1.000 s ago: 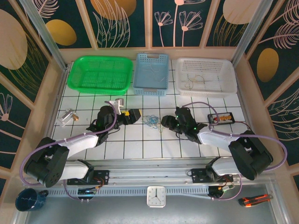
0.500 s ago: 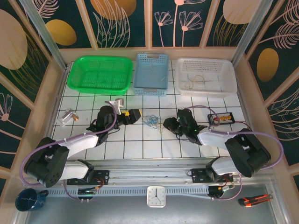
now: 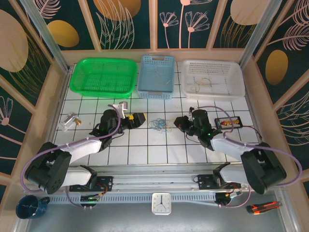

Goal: Untangle the cables

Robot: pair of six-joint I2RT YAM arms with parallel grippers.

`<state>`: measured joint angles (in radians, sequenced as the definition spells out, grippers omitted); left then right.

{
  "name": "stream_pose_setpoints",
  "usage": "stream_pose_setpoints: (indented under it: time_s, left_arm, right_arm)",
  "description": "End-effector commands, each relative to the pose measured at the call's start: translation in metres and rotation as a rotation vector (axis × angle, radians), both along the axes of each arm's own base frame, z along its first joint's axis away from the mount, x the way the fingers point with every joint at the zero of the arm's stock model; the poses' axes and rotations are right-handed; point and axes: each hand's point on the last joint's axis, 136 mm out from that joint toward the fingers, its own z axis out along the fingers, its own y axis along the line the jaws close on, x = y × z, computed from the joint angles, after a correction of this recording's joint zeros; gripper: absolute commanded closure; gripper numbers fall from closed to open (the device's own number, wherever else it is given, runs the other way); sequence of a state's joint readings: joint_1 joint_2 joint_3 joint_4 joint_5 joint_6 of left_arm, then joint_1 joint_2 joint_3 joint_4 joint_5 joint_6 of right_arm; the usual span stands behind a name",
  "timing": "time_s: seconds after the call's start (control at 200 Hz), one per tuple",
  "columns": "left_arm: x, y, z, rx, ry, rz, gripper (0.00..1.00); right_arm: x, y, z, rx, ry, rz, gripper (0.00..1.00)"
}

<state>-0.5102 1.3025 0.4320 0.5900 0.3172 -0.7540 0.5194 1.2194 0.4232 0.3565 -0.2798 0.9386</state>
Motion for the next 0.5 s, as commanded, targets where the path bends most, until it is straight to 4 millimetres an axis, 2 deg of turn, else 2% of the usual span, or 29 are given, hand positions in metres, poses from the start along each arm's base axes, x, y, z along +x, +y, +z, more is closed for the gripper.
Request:
stream_pose_setpoints:
  time_s: [0.0,0.165,0.345,0.495]
  left_arm:
    - [0.000,-0.005,0.010,-0.048,-0.021,-0.021,0.01]
    - [-0.001,-0.013,0.021,-0.105,-0.034,-0.056,0.01]
    - [0.004,-0.020,0.019,-0.085,-0.032,-0.085,0.02]
    - [0.002,-0.031,0.015,-0.077,-0.028,-0.132,0.07]
  right_arm:
    - [-0.001,0.004,0.037,0.040,-0.112,0.044,1.00]
    - [-0.003,0.006,0.069,0.060,-0.213,0.077,1.00]
    - [-0.002,0.015,0.080,0.065,-0.243,0.129,1.00]
    - [-0.001,0.024,0.087,0.079,-0.255,0.150,1.00]
